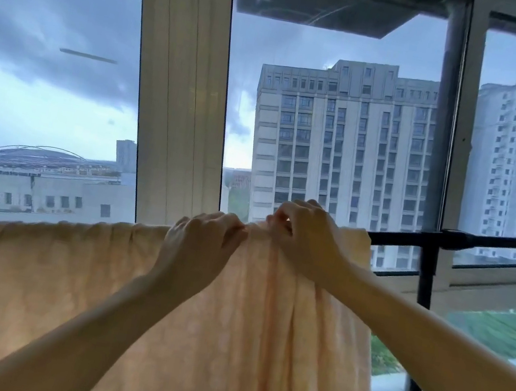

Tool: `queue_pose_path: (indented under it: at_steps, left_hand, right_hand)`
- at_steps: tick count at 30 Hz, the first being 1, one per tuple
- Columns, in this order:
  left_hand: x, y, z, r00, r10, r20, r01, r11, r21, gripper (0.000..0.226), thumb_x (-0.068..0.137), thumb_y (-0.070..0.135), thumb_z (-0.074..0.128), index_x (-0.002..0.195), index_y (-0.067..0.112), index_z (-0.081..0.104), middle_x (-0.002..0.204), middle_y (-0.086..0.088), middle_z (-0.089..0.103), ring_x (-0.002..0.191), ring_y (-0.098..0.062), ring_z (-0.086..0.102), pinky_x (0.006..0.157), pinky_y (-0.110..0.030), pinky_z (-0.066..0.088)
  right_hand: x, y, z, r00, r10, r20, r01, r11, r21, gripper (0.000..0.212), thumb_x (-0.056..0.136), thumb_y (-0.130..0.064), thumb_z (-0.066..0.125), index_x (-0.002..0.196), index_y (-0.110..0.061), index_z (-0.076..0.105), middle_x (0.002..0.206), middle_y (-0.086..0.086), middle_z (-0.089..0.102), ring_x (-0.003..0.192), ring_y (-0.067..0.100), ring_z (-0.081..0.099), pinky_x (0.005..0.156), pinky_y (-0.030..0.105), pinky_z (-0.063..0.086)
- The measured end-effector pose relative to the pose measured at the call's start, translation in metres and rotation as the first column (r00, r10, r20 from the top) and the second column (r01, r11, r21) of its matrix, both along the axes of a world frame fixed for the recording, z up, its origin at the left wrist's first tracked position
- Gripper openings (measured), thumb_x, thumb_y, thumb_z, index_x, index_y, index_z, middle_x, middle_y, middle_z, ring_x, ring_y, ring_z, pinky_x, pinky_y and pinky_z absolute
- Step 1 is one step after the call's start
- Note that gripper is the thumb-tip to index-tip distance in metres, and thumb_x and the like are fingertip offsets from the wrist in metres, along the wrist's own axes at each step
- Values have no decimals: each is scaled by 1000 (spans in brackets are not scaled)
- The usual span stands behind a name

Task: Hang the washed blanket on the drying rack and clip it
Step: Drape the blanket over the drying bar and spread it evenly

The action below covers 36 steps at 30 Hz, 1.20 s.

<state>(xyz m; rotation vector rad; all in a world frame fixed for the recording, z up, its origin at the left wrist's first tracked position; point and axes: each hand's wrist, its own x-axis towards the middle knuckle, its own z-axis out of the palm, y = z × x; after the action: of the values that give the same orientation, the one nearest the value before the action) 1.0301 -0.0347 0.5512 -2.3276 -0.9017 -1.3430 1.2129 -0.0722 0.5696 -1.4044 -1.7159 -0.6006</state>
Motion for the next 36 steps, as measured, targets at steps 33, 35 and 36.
queue_pose_path:
  at_steps: [33, 35, 36]
  left_hand:
    - [67, -35, 5, 931, 290, 221, -269, 956, -117, 23, 91, 29, 62, 73, 15, 61, 65, 4, 60, 65, -10, 57, 61, -30, 47]
    - [65, -35, 5, 925, 304, 229, -281, 951, -126, 22, 92, 28, 61, 73, 16, 61, 65, 4, 61, 65, -13, 58, 63, -32, 49]
    - [64, -35, 5, 921, 312, 233, -288, 949, -131, 22, 92, 28, 61, 73, 17, 60, 65, 4, 61, 65, -13, 58, 65, -33, 49]
  right_hand:
    - [141, -49, -5, 989, 67, 133, -62, 997, -40, 30, 99, -20, 40, 118, -34, 58, 106, -12, 67, 89, 19, 65, 76, 40, 53]
    - [145, -51, -5, 992, 69, 101, -65, 997, -43, 27, 99, -24, 41, 116, -33, 60, 103, -11, 69, 87, 20, 66, 76, 40, 53]
    - [148, -52, -5, 994, 67, 90, -63, 997, -48, 27, 99, -25, 41, 115, -33, 61, 102, -10, 69, 87, 20, 66, 77, 40, 52]
